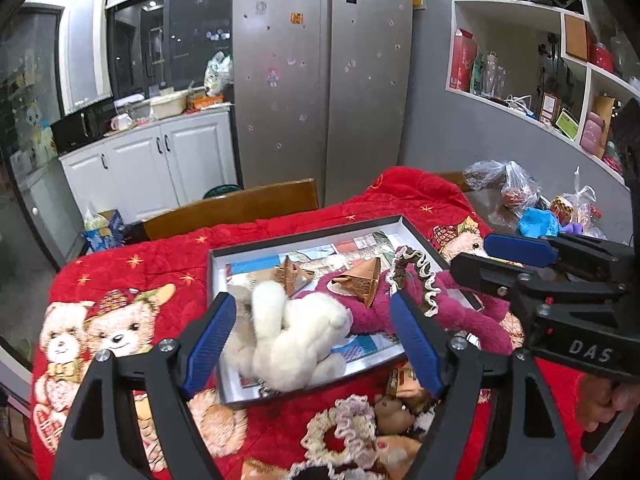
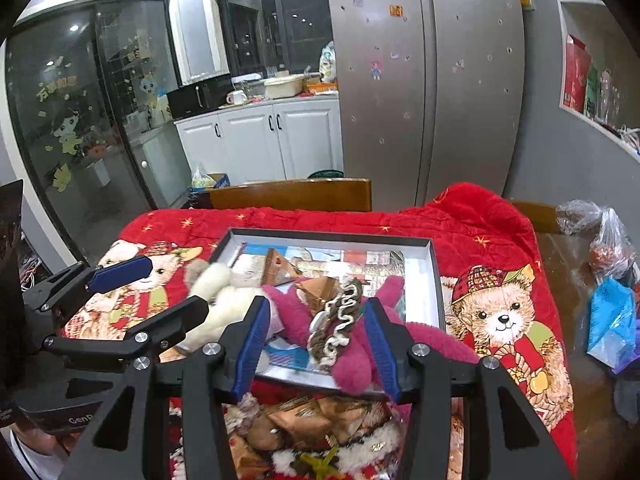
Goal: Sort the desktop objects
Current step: 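Withdraw both grippers from the box toward the scattered items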
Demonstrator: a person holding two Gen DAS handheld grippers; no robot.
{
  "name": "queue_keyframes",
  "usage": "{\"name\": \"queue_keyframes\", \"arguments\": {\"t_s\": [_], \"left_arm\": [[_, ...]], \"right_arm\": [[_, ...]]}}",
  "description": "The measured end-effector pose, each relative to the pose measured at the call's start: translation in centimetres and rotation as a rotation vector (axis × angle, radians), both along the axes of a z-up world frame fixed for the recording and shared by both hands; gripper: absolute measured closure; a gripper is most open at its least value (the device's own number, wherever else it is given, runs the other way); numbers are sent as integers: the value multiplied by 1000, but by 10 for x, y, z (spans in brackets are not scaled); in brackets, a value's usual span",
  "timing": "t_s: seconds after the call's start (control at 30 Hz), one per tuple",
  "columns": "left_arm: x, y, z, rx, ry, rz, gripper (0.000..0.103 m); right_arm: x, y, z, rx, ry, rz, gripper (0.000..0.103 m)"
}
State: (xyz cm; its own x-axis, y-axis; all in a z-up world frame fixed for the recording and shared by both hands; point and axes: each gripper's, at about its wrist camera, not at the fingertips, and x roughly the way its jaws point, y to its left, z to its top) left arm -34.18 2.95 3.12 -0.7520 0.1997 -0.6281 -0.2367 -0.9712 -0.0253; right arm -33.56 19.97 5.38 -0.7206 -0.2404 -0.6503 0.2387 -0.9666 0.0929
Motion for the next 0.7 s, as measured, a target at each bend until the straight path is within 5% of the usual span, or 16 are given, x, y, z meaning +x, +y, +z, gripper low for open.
{"name": "queue_keyframes", "arguments": {"t_s": [0.1,0.17,0.43,0.7], "left_arm": [[15,-4,10,-11,11,4,15],[28,-5,14,-36,23,-2,14],[69,-12,4,-65,4,1,14],[104,-30,-33,-90,-33,19,14]], "right_arm": [[15,-1,14,-15,17,8,49],[28,-1,24,-26,46,14,36],[75,-22,40,10,98,56,36],[107,-49,14,63,53,114,36]]}}
